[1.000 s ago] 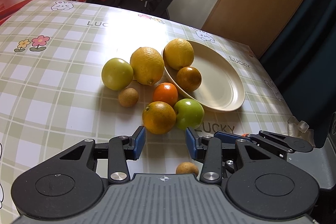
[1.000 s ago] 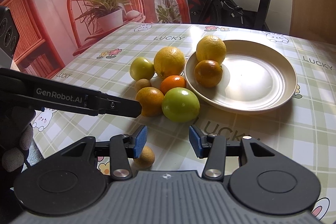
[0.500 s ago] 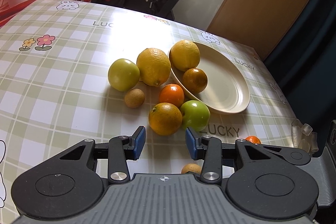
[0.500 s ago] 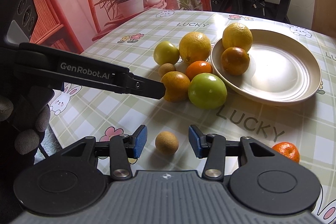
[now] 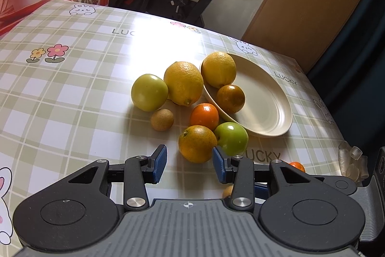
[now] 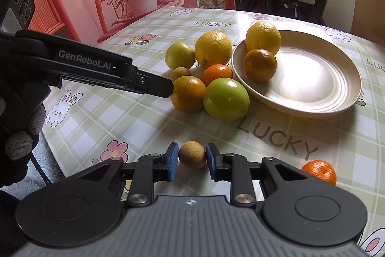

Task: Organize fruits
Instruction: 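Lower the right gripper onto the small brown kiwi and close, then carry the kiwi with the right gripper over the cream plate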

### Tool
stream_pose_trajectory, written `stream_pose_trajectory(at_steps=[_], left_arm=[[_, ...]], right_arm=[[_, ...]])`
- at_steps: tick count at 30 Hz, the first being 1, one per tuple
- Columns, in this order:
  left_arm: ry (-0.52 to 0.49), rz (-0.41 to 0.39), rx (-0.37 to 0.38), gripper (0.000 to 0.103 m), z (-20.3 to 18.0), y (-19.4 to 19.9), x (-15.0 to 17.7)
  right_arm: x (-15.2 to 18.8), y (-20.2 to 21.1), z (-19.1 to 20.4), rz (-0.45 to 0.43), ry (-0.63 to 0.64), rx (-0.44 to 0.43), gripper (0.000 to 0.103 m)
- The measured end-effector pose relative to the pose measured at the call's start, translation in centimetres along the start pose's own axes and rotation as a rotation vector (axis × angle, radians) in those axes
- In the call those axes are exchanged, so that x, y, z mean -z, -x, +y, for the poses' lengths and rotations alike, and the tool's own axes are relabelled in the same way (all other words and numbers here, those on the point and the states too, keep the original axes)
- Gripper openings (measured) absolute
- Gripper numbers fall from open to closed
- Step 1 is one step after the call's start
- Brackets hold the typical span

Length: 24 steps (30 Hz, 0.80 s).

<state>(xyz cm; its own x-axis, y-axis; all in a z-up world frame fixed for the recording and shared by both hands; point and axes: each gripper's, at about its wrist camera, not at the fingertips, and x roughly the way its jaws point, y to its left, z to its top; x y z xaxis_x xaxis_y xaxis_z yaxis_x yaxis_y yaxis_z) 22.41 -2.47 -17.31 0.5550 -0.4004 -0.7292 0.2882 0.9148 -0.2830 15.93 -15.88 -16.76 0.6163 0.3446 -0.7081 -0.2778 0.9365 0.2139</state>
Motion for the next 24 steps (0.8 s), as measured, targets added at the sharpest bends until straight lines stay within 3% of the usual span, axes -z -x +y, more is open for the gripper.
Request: stream_pose_trajectory(at_steps=[4,9,24], left_arm=[[-0.047,-0.047,-0.072,0.042,0.7,-0.4,-1.2],[-0.118,-0.052,-0.079,0.022,0.7,-2.3,-2.8],[-0.104,0.001,-0.089,0.025,0.5,-4.5,-3.2]], right_arm=[[-0.1,0.0,-0.4,-0.006,-0.014,0.006,0.027],[-0.1,0.1,-0.5,-0.008,-0.011,0.004,0.027],[-0.1,0.1,-0.6,-0.008,-0.017,-0.004,0.027]])
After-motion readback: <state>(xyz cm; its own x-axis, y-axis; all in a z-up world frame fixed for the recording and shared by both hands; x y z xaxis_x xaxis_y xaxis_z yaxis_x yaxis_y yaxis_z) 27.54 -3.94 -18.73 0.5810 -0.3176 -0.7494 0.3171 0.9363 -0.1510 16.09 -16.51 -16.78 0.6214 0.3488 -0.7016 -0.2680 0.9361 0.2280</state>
